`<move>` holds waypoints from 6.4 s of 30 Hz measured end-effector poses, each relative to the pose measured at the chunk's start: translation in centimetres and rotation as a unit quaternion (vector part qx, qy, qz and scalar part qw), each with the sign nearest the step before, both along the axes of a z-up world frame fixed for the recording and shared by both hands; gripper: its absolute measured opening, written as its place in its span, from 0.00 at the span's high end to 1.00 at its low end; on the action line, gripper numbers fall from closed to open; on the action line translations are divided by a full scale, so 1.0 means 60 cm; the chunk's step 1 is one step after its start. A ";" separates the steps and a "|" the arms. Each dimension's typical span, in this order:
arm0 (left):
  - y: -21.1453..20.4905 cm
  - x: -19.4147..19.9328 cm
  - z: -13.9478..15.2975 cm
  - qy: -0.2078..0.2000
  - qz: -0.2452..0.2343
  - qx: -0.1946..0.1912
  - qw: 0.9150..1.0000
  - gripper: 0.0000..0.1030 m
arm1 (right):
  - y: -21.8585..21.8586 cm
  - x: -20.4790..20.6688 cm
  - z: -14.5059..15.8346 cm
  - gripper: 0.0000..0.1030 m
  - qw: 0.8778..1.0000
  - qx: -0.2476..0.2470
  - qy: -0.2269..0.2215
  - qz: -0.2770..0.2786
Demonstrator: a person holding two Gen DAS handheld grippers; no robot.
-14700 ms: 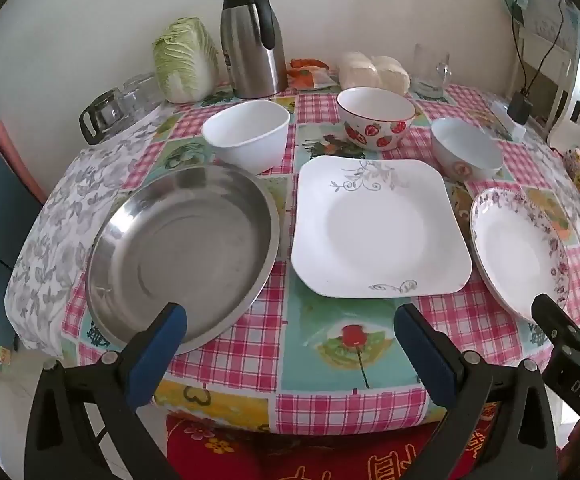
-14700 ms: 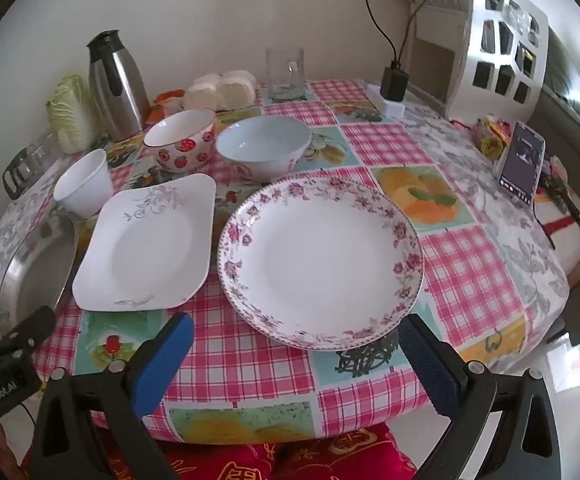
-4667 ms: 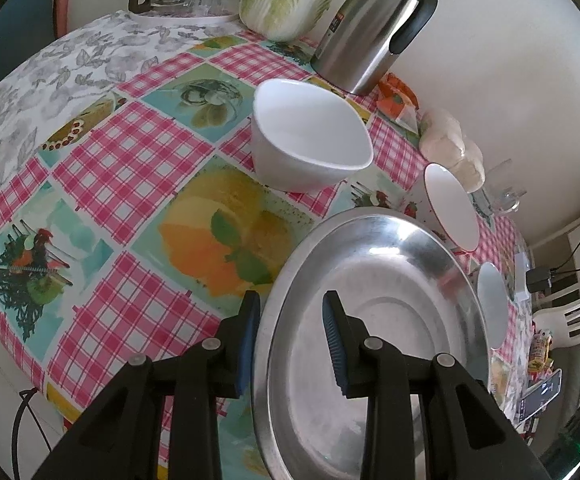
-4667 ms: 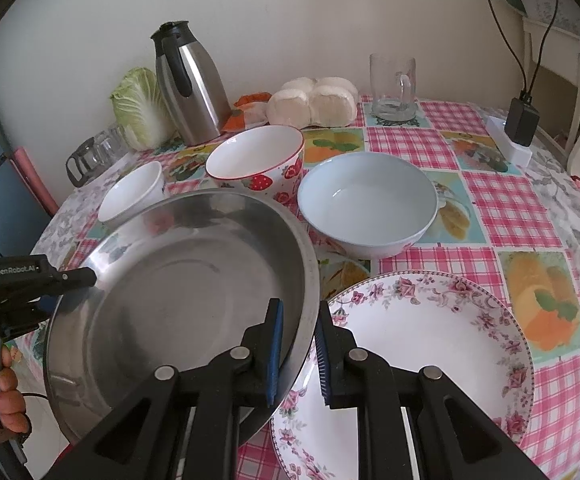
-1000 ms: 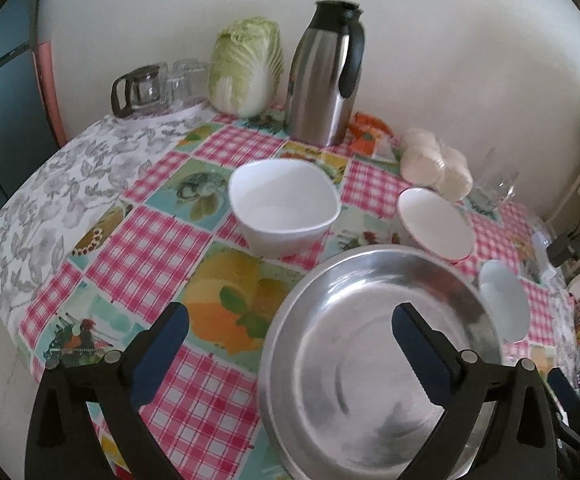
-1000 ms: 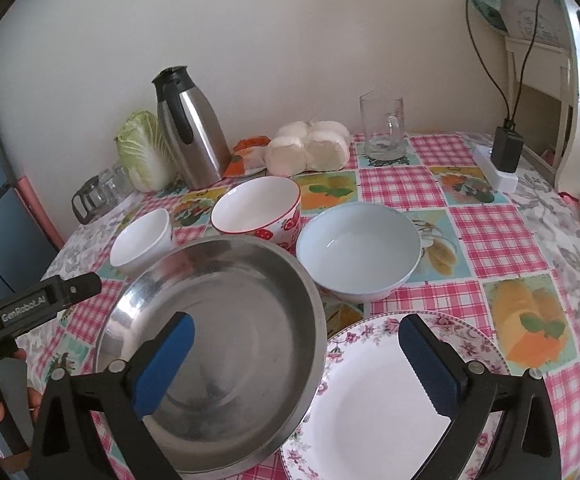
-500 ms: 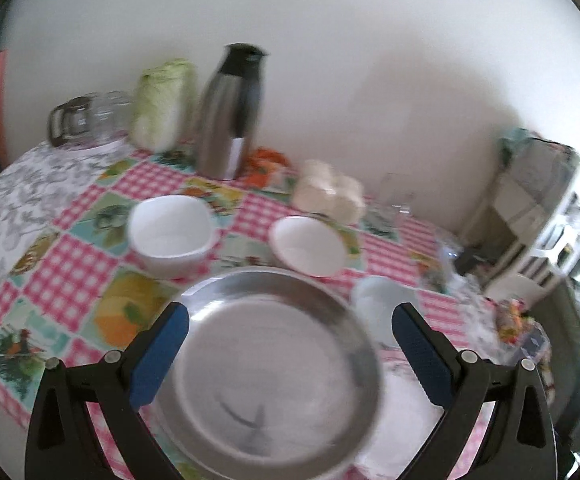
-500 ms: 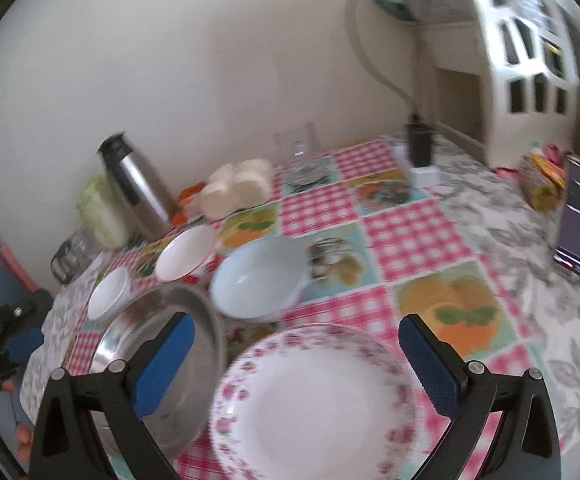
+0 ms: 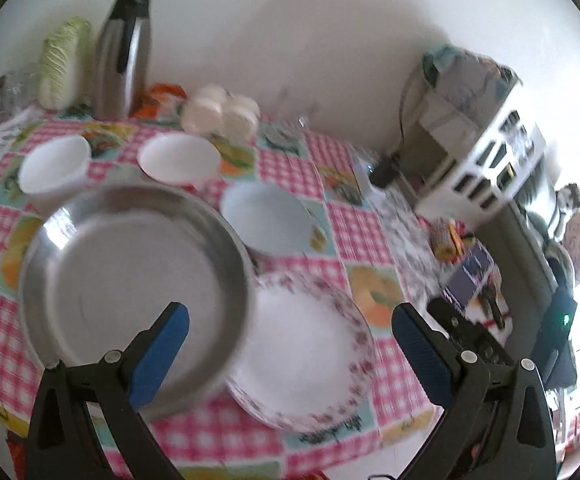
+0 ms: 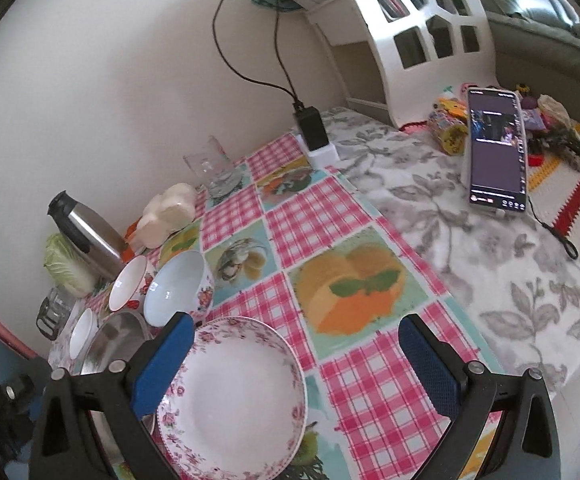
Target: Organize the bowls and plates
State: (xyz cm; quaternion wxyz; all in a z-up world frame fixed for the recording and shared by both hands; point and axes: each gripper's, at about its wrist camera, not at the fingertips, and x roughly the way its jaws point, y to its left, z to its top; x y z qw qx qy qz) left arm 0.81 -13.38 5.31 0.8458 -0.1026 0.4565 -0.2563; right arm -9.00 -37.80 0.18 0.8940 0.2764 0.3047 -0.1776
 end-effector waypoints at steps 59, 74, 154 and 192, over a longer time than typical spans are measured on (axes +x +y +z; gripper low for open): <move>-0.023 0.004 -0.199 0.184 0.090 0.007 0.979 0.61 | -0.012 0.051 -0.137 0.85 0.989 0.078 0.114 0.056; -0.050 0.012 -0.197 0.128 0.085 0.035 0.988 0.71 | -0.029 0.039 -0.140 0.85 0.989 0.095 0.107 0.048; -0.026 0.030 -0.049 0.010 -0.001 -0.050 0.999 0.84 | 0.004 0.006 0.040 0.89 0.998 -0.047 -0.010 0.036; 0.369 0.166 -0.033 0.000 0.167 -0.120 0.979 0.84 | 0.363 0.250 0.067 0.88 0.977 -0.071 -0.013 0.202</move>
